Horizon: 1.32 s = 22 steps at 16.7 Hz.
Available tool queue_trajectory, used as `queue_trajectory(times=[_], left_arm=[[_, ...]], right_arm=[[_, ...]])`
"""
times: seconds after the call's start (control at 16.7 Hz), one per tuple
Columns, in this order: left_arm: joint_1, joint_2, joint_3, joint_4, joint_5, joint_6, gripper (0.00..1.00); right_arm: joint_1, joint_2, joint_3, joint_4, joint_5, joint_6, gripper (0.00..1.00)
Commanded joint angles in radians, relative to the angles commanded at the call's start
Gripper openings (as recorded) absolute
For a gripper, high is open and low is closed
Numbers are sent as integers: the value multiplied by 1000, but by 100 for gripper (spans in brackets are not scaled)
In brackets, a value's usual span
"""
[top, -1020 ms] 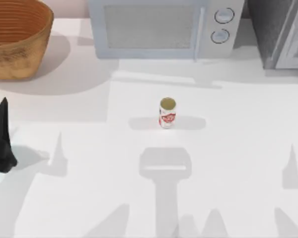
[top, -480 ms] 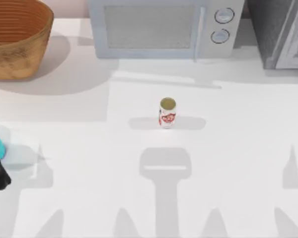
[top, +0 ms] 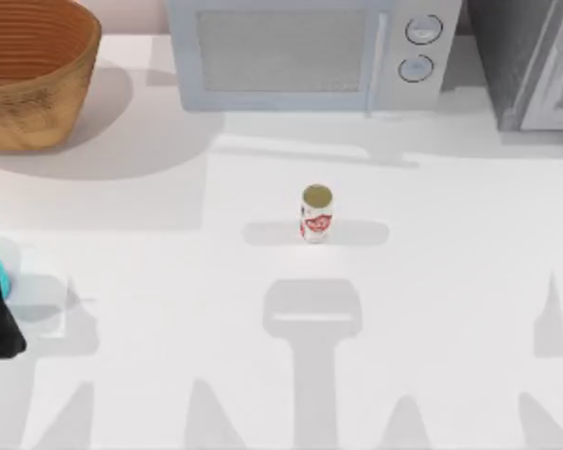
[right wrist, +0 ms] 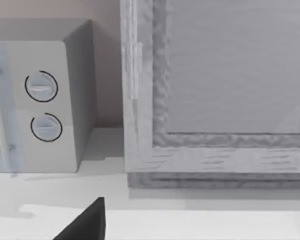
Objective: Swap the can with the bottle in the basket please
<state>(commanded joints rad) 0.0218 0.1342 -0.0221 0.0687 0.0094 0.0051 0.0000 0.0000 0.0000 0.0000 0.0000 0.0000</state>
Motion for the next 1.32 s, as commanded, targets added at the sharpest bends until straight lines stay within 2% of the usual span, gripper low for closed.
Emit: queue_trajectory(times=[0.3,1.02,1.32], left_arm=[[41,265,-8,216,39,15,100],[164,1092,-12,962,186,64,100],[206,1393,-15,1221,237,82,100]], right_arm=[[0,0,0,0,0,0,100],[0,0,0,0,0,0,100],[0,0,0,0,0,0,100]])
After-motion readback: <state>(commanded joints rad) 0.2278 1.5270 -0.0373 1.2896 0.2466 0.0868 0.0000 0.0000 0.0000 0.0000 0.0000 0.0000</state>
